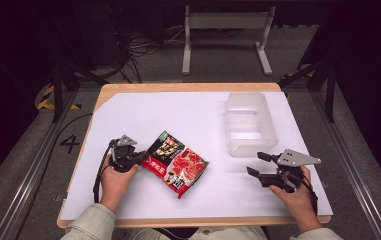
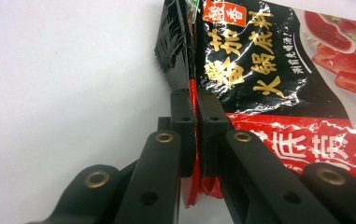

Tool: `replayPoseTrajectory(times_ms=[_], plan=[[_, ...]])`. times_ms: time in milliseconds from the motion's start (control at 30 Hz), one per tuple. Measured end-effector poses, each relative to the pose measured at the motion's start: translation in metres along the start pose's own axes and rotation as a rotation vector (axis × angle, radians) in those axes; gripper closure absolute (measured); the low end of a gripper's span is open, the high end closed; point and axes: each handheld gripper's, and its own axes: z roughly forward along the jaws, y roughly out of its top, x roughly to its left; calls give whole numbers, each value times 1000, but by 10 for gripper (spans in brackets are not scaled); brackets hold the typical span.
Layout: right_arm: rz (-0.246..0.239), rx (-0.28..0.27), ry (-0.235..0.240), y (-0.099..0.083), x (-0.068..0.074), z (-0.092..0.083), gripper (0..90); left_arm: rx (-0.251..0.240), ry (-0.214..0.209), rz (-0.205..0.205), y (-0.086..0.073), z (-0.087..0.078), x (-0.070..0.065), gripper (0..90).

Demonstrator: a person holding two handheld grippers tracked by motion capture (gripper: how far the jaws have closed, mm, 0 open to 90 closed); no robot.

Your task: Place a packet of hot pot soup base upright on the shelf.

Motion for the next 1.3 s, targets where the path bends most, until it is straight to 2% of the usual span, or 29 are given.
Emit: replayPoseTrajectory(times_ms=[33, 167, 200, 300, 367, 433, 533, 633, 733, 833, 1100, 1300], plan=[[0, 0, -1, 0, 0, 0, 315, -5, -5, -14, 0, -1, -1, 881], [-1, 0, -3, 0, -1, -1, 316, -20, -12, -7, 3, -7, -2, 882], [0, -1, -2, 0, -1, -1, 316, -18, -11, 11, 6, -9, -2, 883], [0, -2, -2, 0, -1, -1, 315, -39, -22, 20, 12, -16, -6, 883], [-1, -1, -2, 0, -1, 0, 315, -56, -20, 25, 15, -20, -9, 882], [-1, -2, -3, 1, -1, 0, 315, -61, -5, 51, 19, -23, -13, 883], [0, -4, -4, 1, -1, -1, 316, -73, -1, 56, 24, -27, -19, 883], [1, -2, -4, 1, -1, -1, 315, -77, -13, 47, 27, -31, -21, 884], [0, -4, -4, 1, -1, -1, 316, -83, -25, 60, 31, -36, -23, 884], [4, -4, -5, 1, -1, -1, 316, -100, -17, 80, 36, -41, -30, 885], [4, -7, -7, 1, -2, -1, 315, -141, -41, 106, 47, -48, -44, 886], [-1, -8, -6, 1, -2, -1, 316, -178, -59, 150, 56, -56, -59, 888]])
